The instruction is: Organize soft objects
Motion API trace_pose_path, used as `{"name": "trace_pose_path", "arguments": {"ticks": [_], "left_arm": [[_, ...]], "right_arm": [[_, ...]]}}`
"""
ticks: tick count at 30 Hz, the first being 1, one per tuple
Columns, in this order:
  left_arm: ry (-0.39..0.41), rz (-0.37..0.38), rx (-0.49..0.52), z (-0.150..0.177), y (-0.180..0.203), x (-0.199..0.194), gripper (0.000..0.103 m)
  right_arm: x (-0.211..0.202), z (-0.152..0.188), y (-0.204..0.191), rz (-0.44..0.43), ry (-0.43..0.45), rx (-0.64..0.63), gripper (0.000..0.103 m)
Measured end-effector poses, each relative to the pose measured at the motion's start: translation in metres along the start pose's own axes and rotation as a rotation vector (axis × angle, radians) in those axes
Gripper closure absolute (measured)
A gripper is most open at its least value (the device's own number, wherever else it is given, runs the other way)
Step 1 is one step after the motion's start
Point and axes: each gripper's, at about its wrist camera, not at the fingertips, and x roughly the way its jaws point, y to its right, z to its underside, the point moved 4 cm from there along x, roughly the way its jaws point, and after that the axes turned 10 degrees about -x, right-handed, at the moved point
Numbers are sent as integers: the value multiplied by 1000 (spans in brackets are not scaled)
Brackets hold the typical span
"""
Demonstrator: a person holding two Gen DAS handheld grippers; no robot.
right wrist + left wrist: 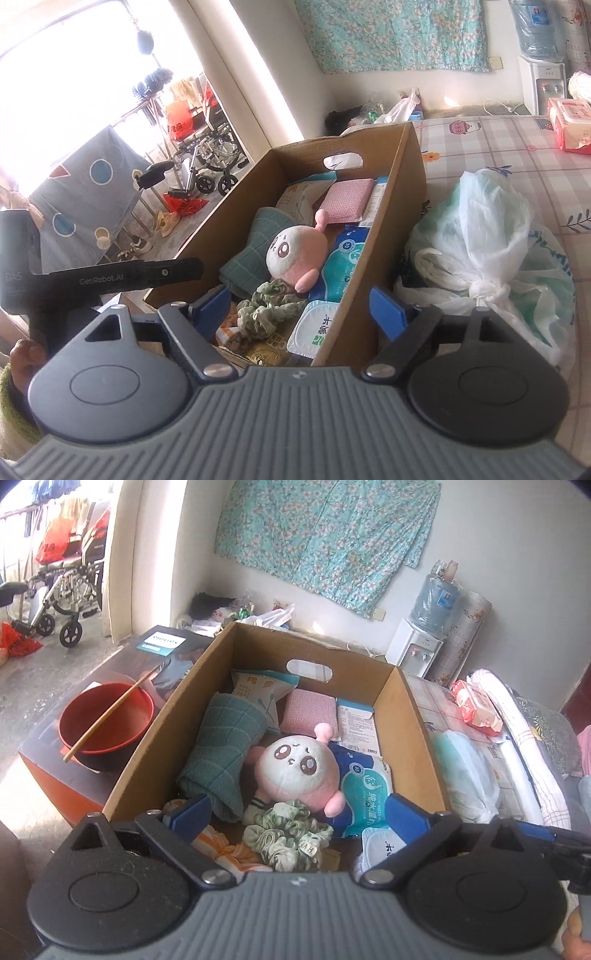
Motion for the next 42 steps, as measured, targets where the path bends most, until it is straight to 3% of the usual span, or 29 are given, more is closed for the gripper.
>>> {"name": "trace_pose_path", "arguments": {"ticks": [5, 10, 16, 24, 31, 42], "left_arm": [[59, -32, 96, 21, 21, -30, 0], [67, -85, 120, 46, 28, -42, 0], [-31, -195, 124, 60, 18, -30, 0], [-136, -173, 6, 76, 0, -18, 0], [-134, -189, 38, 81, 4, -20, 1], [-149, -192, 41, 80, 0, -14, 1]], "right_arm": [[-14, 24, 2, 85, 28, 22, 4], [-17, 44, -6, 153, -4, 5, 1], [-16, 57, -18, 191, -52, -9, 1], [-4, 63, -27, 219, -118, -64, 1], [10, 69, -23, 224, -178, -67, 1], [18, 68, -21, 249, -195, -76, 1]]}}
